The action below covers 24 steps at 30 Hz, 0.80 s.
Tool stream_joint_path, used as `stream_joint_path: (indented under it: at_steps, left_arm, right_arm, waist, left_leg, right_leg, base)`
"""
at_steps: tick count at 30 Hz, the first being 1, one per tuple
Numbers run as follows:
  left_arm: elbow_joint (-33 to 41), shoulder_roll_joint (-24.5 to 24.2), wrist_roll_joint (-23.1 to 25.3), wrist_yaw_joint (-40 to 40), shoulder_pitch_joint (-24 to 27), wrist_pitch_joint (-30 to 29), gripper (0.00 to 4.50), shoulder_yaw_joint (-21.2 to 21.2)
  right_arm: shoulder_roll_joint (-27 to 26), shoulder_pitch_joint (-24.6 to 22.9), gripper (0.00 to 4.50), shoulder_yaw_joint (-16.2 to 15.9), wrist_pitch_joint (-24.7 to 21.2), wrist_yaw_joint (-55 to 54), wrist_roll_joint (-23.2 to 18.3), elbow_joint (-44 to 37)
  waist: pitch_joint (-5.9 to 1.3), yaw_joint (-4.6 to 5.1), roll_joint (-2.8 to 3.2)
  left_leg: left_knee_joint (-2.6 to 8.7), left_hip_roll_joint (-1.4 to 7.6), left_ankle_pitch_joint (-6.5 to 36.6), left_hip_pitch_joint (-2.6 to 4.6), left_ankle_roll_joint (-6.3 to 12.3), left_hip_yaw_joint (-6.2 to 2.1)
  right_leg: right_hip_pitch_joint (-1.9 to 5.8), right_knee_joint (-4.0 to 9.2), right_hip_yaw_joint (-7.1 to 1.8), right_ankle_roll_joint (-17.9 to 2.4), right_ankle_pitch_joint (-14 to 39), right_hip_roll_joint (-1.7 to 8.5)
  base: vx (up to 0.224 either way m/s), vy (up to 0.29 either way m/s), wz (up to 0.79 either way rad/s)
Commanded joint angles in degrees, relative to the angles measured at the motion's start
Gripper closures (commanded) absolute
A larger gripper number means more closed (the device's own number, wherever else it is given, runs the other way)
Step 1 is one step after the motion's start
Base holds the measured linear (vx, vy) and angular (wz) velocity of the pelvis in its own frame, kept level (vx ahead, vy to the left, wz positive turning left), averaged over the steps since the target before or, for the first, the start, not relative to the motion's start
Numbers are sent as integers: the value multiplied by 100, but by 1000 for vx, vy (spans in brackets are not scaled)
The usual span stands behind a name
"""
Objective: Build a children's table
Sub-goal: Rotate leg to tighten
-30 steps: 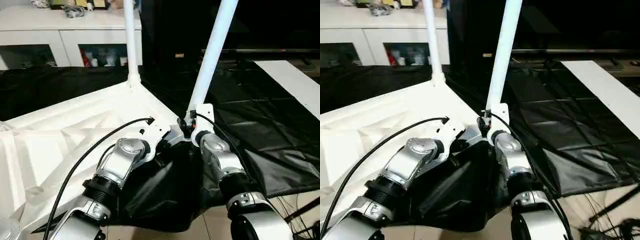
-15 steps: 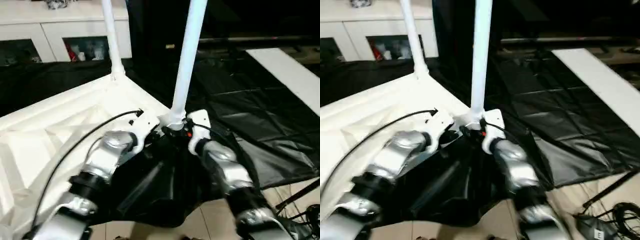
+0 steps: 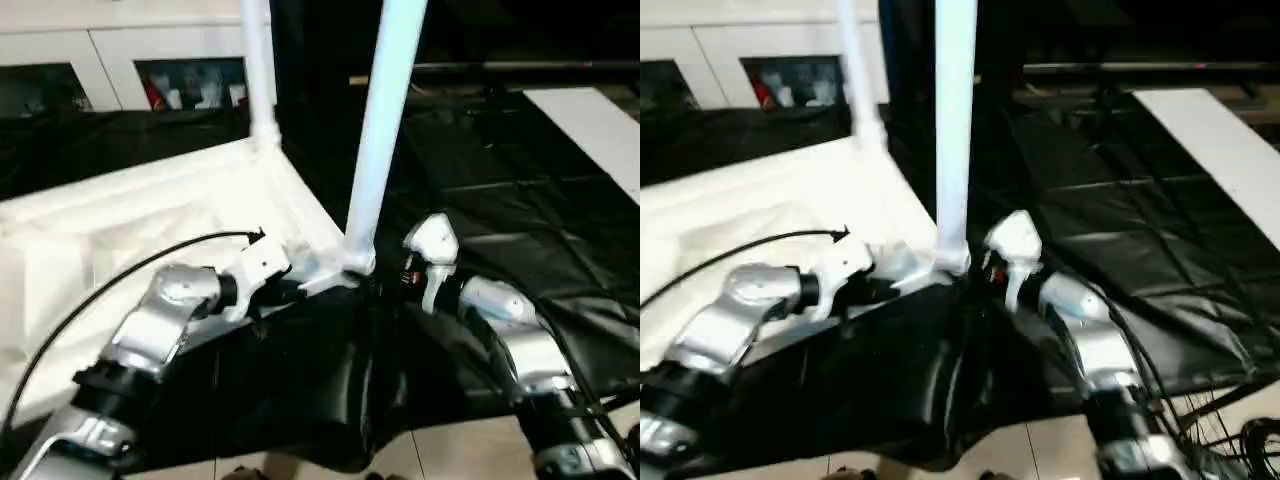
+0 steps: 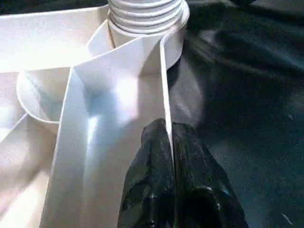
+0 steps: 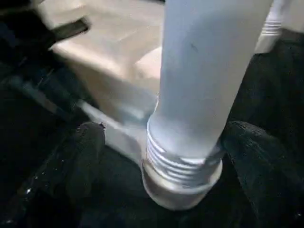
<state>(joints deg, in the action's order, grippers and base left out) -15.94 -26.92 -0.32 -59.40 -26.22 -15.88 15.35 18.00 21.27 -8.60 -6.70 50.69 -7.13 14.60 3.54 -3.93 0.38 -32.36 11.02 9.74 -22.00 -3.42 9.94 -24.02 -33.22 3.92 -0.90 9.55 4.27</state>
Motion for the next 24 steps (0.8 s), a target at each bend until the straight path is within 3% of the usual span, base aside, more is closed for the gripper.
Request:
stream_joint_path:
  at_steps: [1, 4, 6, 7, 8, 9, 10, 11, 12, 13, 14, 19, 24]
  left_arm:
    - [443, -80, -199, -475, 28, 153, 450, 148]
    - [514, -153, -241, -592, 23, 150, 450, 144]
    - [553, -199, -246, -638, -6, 135, 450, 132]
    - [577, -213, -248, -641, -12, 123, 450, 131]
    - [605, -226, -266, -647, -17, 101, 450, 128]
    - [636, -236, -282, -653, -19, 77, 450, 125]
    - [641, -237, -284, -654, -19, 73, 450, 125]
    - [711, -247, -313, -682, -13, 21, 450, 125]
    - [727, -249, -319, -691, -9, 9, 450, 125]
    - [809, -260, -340, -725, 8, -46, 450, 122]
    - [835, -264, -344, -731, 12, -64, 450, 120]
    - [848, -311, -389, -798, -44, -108, 450, 83]
    - [745, -331, -384, -809, -126, -60, 450, 109]
  right_arm:
    - [-29, -5, 23, -224, 111, 136, 83, 44]
    - [-62, 118, 23, -194, 253, -8, 201, 198]
    - [-88, 298, 23, -119, 328, -231, 286, 358]
    - [-80, 324, 23, -103, 314, -246, 277, 359]
    - [-61, 346, 23, -102, 300, -229, 260, 357]
    - [-42, 351, 23, -105, 282, -204, 243, 337]
    - [-40, 352, 23, -105, 280, -203, 243, 335]
    - [-13, 362, 23, -123, 287, -184, 252, 327]
    - [-7, 362, 23, -131, 297, -179, 259, 330]
    - [20, 356, 23, -167, 355, -118, 293, 329]
    - [33, 351, 23, -184, 377, -83, 302, 324]
    - [56, 358, 23, -199, 362, 105, 172, 228]
    - [-111, 452, 23, -64, 373, 98, -70, 159]
  waist:
    - [-324, 17, 25]
    - [-315, 25, 39]
    - [-258, 24, 44]
    - [-232, 33, 23]
    - [-240, 26, 28]
    - [-172, 33, 34]
    - [-179, 34, 37]
    - [-64, 49, 19]
    - [-75, 48, 14]
    - [13, 60, 15]
    - [10, 62, 14]
    - [174, 78, 29]
    - [195, 93, 20]
  left_leg:
    - [324, 218, 931, 117, 524, -14]
    - [345, 225, 1141, 146, 334, -15]
    - [366, 228, 1381, 180, 193, 1]
    - [372, 218, 1357, 166, 161, 3]
    - [366, 218, 1328, 171, 167, 6]
    - [374, 217, 1356, 156, 191, 15]
    - [371, 215, 1320, 149, 193, 10]
    - [400, 210, 1303, 104, 222, 1]
    - [398, 212, 1300, 109, 222, -4]
    - [415, 219, 1320, 99, 232, -6]
    - [412, 215, 1324, 99, 237, -8]
    - [417, 214, 1104, 92, 372, -7]
    - [402, 223, 853, 98, 446, -5]
  right_leg:
    - [350, 247, -249, -1467, 386, 339]
    - [322, 291, -264, -1356, 870, 350]
    - [258, 323, -289, -1318, 1121, 334]
    - [270, 315, -295, -1297, 1126, 329]
    - [273, 307, -298, -1294, 1100, 328]
    - [243, 320, -312, -1266, 1121, 322]
    - [264, 310, -312, -1262, 1102, 331]
    - [242, 323, -313, -1205, 1126, 330]
    - [258, 311, -311, -1202, 1131, 330]
    - [218, 325, -320, -1197, 1164, 335]
    - [234, 323, -319, -1203, 1195, 332]
    - [223, 315, -326, -1323, 1053, 346]
    - [255, 279, -328, -1464, 843, 369]
  base:
    - [0, 0, 0]
    - [0, 0, 0]
    - [0, 0, 0]
    - [0, 0, 0]
    - [0, 0, 0]
    - [0, 0, 0]
    - [0, 0, 0]
    - [0, 0, 0]
    - [0, 0, 0]
    - [0, 0, 0]
    - [0, 0, 0]
    - [0, 0, 0]
    - [0, 0, 0]
